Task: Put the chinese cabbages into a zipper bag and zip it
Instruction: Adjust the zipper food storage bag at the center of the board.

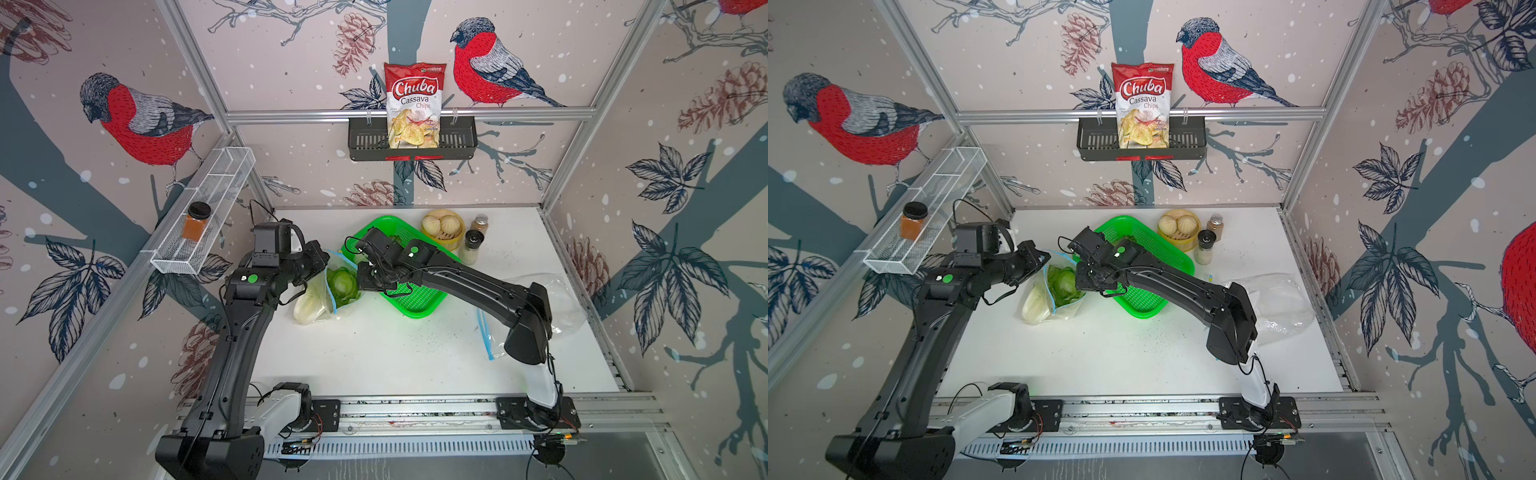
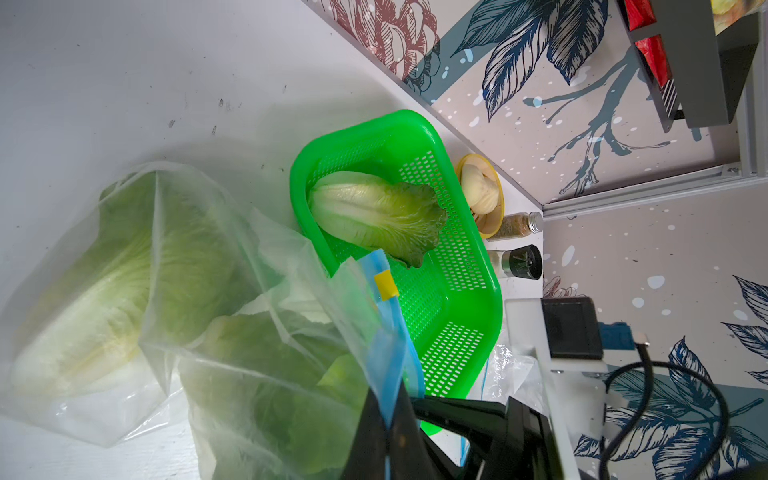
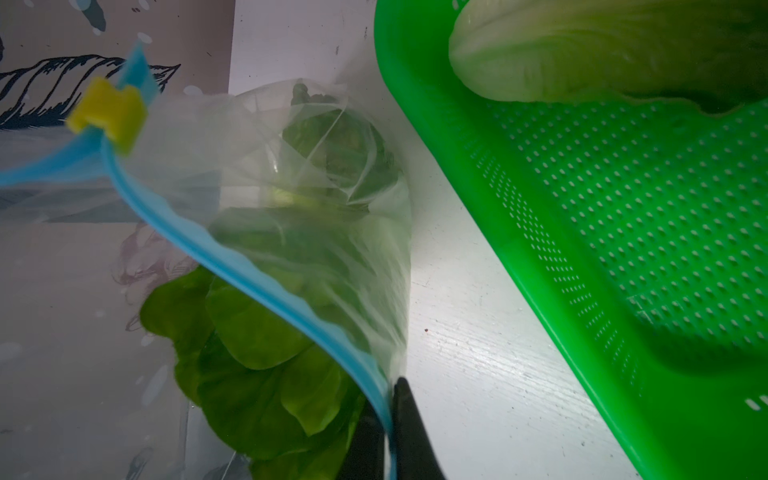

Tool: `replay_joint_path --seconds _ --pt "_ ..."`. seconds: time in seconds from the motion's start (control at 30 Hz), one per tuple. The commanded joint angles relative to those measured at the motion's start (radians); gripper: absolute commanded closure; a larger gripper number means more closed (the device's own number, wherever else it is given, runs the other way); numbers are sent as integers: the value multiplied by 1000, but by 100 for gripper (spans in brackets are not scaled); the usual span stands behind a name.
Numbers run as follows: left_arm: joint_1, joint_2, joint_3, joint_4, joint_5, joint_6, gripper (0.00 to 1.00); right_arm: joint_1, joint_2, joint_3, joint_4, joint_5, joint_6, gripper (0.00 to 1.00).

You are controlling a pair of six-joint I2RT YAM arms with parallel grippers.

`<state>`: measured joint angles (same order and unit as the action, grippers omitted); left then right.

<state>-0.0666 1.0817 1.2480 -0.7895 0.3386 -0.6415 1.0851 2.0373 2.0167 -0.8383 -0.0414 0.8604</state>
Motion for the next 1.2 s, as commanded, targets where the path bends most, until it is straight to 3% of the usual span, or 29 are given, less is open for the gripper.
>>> replay_joint_path --seconds 0.0,0.2,0.4,0.53,0.77,0.9,1.0,1.17 --pt "2 3 1 41 -7 25 100 -5 -5 8 34 9 -58 97" --pt "1 -13 25 4 -20 -4 100 -14 -27 80 4 20 -159 100" --pt "-2 -42 108 -138 -9 -30 100 -32 -51 153 17 -70 -260 100" --pt "-4 -111 90 -164 13 -104 100 -36 -58 248 -32 -105 -304 100" --pt "-44 -194 -56 5 71 -285 100 -59 -30 236 6 -124 -353 100" --pt "-79 -164 -77 56 28 -302 100 -54 4 275 7 -112 -389 99" --pt "-88 -161 -91 94 -9 -311 100 -53 13 292 -7 -97 -405 93" --pt "-91 -141 -108 108 -32 -306 100 -47 -45 318 -25 -32 -436 66"
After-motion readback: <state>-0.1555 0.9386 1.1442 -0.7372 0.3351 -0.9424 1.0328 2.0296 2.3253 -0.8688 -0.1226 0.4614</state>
